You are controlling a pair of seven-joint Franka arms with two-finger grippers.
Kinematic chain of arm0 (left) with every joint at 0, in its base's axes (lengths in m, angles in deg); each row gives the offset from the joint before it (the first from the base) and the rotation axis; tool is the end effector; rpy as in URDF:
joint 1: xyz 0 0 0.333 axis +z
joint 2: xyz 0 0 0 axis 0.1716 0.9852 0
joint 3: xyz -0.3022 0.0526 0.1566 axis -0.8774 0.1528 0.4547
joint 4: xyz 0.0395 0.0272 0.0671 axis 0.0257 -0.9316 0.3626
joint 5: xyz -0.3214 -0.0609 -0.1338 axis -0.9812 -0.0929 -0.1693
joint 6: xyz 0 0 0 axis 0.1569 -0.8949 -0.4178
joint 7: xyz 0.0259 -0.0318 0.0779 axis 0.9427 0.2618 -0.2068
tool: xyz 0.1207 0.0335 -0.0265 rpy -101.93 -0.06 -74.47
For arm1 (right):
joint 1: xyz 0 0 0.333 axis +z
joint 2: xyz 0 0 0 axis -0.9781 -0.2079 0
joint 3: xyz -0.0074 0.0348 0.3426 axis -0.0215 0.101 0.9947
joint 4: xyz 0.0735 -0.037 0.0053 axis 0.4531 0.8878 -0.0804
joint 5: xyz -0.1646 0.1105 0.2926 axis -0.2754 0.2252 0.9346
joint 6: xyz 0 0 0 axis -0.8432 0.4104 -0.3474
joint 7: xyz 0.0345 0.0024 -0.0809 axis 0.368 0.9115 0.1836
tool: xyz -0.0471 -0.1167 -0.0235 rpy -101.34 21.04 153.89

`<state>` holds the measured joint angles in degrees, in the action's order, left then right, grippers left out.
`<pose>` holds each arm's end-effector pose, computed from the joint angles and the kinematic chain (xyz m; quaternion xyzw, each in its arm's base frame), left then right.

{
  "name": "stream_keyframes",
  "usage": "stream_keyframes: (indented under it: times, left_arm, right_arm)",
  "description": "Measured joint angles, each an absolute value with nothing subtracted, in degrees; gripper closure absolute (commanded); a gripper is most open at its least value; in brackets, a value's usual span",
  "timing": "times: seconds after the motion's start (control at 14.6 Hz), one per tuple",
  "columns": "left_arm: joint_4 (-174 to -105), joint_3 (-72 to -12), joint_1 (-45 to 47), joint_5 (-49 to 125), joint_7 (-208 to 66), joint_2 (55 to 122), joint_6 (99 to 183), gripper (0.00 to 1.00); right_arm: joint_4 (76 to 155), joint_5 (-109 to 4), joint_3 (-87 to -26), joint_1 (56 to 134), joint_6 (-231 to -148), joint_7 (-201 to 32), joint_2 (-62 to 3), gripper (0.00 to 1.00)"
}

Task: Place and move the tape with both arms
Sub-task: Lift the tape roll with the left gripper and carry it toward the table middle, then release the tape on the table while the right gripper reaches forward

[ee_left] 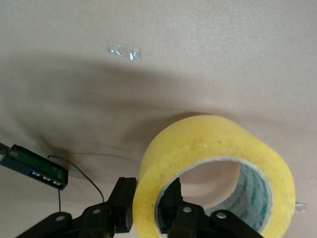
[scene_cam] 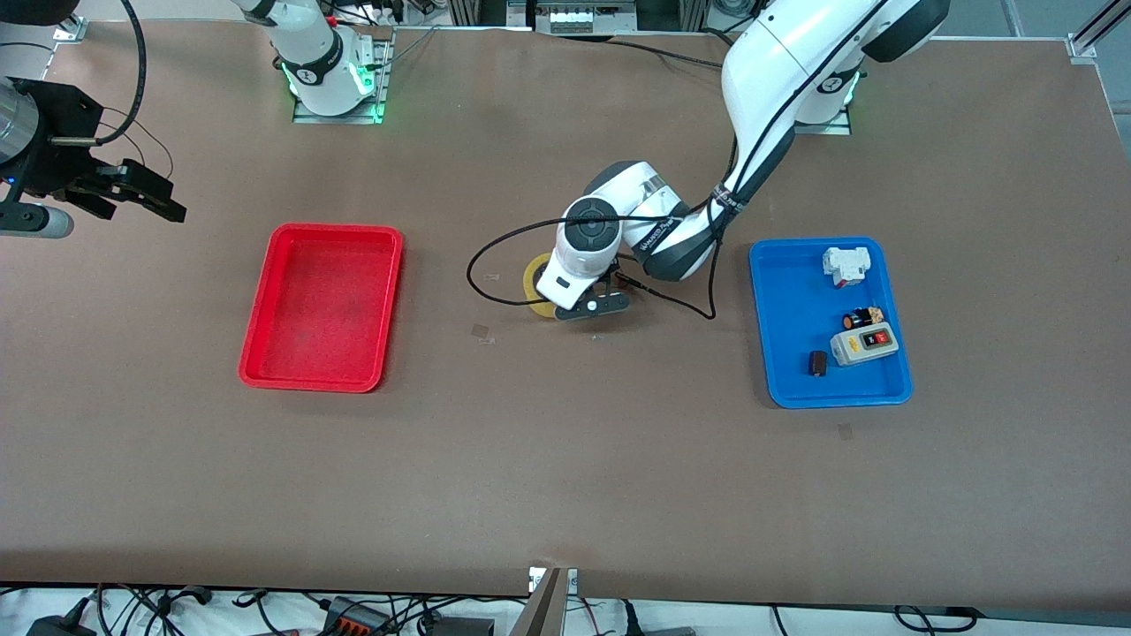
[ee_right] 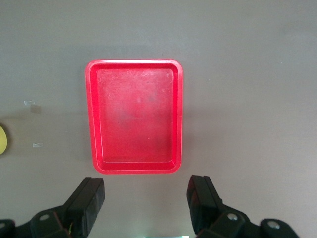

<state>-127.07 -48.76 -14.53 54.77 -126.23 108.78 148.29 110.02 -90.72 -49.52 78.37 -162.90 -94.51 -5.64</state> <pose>0.4919 -0.4770 0.2341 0.9874 0.1172 -0.1036 0.0231 0.5065 0.0145 0.6074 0.9989 -0.0283 -0.0360 0.0137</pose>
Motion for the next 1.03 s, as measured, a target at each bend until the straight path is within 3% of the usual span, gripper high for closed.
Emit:
stream_keyframes:
  times: [0.14, 0.55, 0.82, 1.03]
  left_arm:
    - [-126.88, -47.55, -15.83, 54.77, -126.8, 109.0, 148.57, 0.02]
    - [-123.44, -46.48, -15.03, 54.77, -127.86, 108.57, 148.1, 0.0]
    - [-122.32, -46.46, -9.93, 54.79, -127.85, 103.39, 139.76, 0.0]
    - [-122.27, -46.47, -5.65, 54.81, -126.69, 97.95, 132.71, 0.0]
  right_arm:
    - [110.17, -90.72, -49.52, 78.37, -162.98, -94.51, -5.64, 0.02]
    - [110.29, -90.72, -49.5, 78.4, -163.25, -94.51, -5.63, 0.02]
    - [110.31, -90.53, -49.0, 79.73, -163.32, -94.51, -5.62, 0.02]
    - [110.66, -90.25, -48.78, 84.99, -164.43, -96.14, -5.71, 0.02]
